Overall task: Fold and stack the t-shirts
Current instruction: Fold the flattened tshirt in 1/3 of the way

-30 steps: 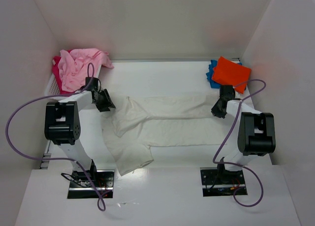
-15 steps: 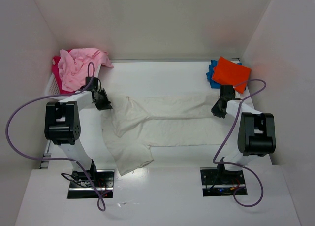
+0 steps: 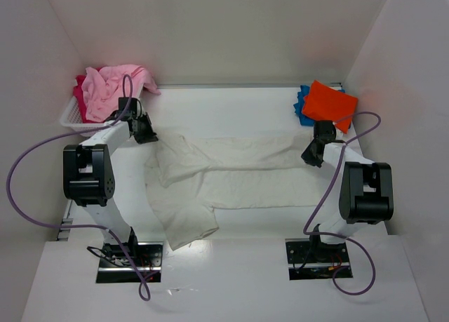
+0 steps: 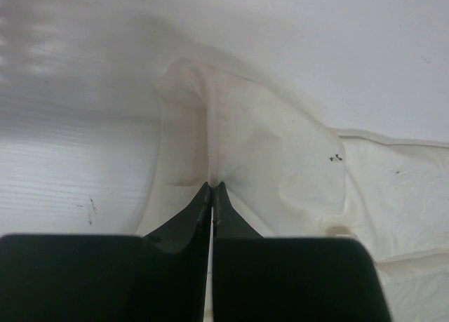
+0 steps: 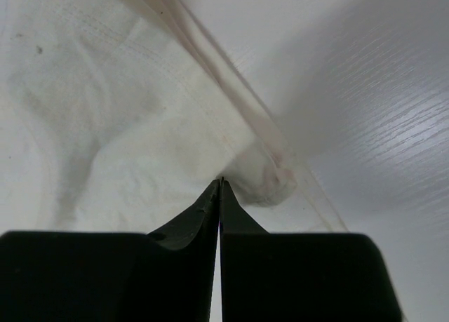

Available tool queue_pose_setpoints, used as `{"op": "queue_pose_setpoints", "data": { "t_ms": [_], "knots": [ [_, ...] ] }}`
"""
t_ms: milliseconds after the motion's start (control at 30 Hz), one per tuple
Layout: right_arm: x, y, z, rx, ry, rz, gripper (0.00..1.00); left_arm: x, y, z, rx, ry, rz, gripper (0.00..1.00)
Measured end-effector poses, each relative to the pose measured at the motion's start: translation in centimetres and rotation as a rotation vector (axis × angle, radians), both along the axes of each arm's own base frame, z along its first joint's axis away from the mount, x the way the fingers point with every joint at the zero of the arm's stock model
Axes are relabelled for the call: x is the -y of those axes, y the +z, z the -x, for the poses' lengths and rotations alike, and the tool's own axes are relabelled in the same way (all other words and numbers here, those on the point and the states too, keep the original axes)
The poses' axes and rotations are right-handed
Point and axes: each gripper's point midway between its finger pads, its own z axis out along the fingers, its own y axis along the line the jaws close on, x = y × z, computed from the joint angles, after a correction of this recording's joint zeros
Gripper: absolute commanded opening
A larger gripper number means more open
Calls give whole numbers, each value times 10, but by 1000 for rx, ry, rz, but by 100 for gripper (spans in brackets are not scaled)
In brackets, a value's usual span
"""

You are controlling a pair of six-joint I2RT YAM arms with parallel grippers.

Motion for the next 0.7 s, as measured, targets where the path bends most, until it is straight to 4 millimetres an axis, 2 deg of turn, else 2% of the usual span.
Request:
{"op": "queue_pose_setpoints", "data": {
  "t_ms": [333,700],
  "knots": [
    [2,2,-3,15,-5,9,3,-6,-2,3,-12,0,-40,0],
    [6,13,-20,79,0,31,0,-9,-8,5,-18,11,-56,0]
  ]
}}
